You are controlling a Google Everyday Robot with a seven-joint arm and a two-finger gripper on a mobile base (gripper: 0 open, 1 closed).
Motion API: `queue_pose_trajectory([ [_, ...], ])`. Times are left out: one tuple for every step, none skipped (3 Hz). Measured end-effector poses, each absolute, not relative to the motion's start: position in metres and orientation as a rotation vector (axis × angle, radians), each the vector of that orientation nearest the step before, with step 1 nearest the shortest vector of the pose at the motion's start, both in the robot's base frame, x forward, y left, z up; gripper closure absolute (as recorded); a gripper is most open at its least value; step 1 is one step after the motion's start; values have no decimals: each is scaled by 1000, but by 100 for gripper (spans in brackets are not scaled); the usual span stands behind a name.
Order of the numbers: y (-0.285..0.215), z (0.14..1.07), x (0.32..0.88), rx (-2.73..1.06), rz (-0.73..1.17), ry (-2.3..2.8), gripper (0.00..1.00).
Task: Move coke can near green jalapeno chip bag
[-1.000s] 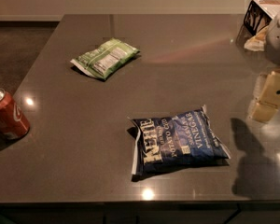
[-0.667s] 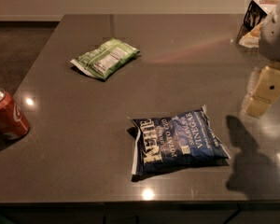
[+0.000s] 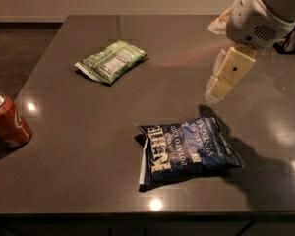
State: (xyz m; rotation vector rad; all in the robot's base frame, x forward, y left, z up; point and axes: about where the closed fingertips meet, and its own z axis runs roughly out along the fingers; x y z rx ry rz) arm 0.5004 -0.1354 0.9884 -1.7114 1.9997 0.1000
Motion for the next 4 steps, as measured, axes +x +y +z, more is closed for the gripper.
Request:
queue_pose_trajectory([
  [-32,993,526,-1756,328,1745,0],
  [12,995,530,-1778,416,1644,0],
  [58,993,523,-1812,482,1576,0],
  [103,980,506,-1836,540,1553,0],
])
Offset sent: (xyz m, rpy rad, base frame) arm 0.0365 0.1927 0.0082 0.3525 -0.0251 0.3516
